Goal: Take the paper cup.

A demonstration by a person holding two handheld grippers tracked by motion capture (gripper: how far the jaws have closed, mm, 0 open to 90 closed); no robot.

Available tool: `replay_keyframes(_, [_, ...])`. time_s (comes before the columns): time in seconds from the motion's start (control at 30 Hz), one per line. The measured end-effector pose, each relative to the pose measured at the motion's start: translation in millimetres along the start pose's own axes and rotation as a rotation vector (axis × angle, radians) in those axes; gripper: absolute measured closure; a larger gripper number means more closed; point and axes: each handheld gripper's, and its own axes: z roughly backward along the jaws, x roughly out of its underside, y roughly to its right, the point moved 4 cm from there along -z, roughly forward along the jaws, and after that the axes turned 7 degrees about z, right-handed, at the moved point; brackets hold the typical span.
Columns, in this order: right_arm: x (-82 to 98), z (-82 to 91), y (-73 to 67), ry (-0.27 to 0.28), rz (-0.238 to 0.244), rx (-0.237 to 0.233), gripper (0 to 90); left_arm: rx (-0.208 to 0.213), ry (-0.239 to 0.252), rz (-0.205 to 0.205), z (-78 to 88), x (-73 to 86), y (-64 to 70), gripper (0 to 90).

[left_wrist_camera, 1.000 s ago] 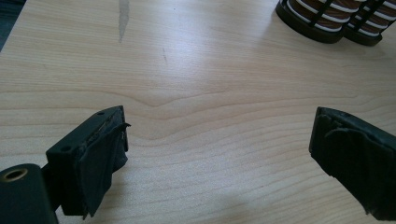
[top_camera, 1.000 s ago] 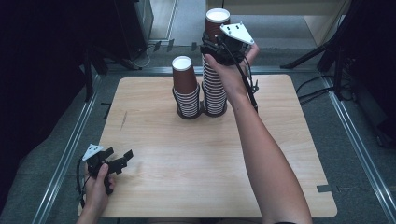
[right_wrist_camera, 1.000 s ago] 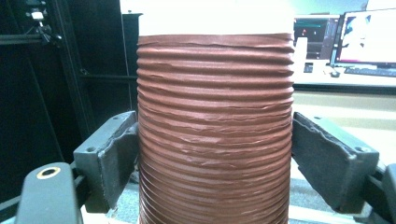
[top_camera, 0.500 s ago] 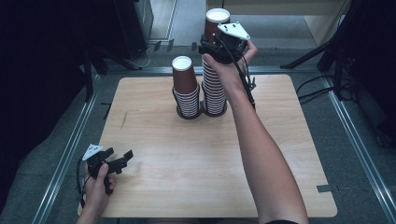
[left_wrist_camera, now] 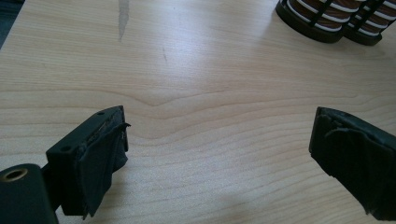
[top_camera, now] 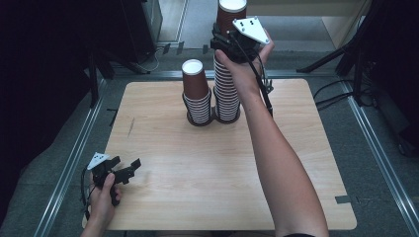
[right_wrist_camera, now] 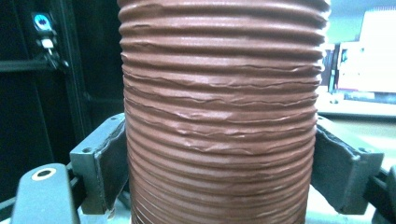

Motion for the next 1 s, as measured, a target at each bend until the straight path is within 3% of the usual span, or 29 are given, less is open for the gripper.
replay_keyframes(0.2, [-13.8,6.0,1.3,0.137,0.015,-0.026,15.9,-0.002,0.001,0.0,0.0,0.0,0.0,4.6])
replay_keyframes(0.5, [-31.7,18.9,5.3,0.197,0.029,0.017,15.8,-0.004,0.003,0.001,-0.2,0.0,0.2,4.6])
replay_keyframes(0.67, [-42.6,29.9,8.6,0.231,0.059,0.032,15.7,-0.006,0.005,0.001,0.0,-0.1,0.1,4.6])
replay_keyframes(1.0, [-47.5,56.2,30.3,0.254,0.076,0.067,15.5,-0.014,0.01,-0.001,0.4,-0.1,0.0,4.6])
